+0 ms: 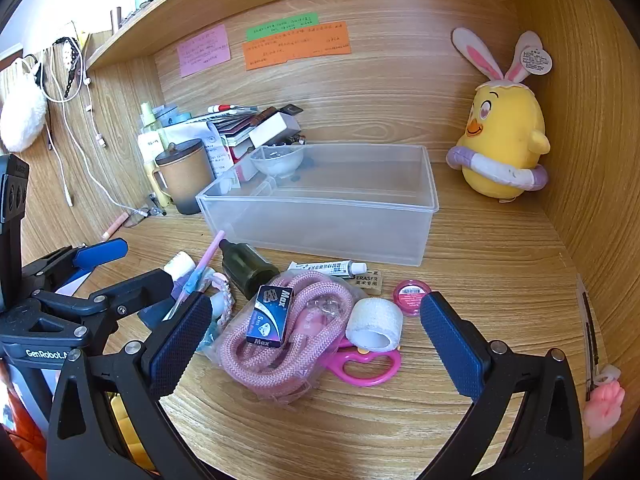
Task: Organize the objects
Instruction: 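Move both tools toward the scattered items in front of the clear box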
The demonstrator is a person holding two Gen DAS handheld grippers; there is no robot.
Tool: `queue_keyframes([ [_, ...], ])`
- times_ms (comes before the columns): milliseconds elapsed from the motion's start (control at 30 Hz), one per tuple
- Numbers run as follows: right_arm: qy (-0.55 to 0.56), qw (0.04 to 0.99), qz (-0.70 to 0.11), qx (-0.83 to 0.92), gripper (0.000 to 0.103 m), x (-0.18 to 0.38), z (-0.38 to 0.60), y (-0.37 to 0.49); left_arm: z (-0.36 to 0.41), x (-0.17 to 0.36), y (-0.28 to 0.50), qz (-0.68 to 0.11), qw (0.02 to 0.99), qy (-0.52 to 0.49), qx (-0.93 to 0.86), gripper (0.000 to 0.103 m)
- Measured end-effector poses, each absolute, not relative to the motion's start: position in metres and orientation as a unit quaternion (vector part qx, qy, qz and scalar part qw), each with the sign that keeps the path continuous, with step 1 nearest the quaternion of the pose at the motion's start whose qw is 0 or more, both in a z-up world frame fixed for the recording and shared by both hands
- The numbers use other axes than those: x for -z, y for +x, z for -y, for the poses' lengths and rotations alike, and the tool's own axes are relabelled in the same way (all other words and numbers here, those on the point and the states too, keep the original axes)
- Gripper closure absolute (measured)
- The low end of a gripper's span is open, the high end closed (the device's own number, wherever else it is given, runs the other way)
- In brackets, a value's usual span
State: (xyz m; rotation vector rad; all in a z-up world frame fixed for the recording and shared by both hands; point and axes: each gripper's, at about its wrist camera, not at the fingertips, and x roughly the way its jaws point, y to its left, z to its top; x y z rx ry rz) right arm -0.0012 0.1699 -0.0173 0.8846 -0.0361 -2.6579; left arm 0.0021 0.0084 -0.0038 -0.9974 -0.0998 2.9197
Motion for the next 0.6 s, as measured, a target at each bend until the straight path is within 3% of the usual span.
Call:
queue_keyframes([
  [600, 0.308, 0.171, 0.012, 0.936, 0.000, 0.0173, -0.1672, 0.0018, -0.0108, 0.0027, 0.0044, 0.030, 0.031, -0.317, -0.947, 0.000],
])
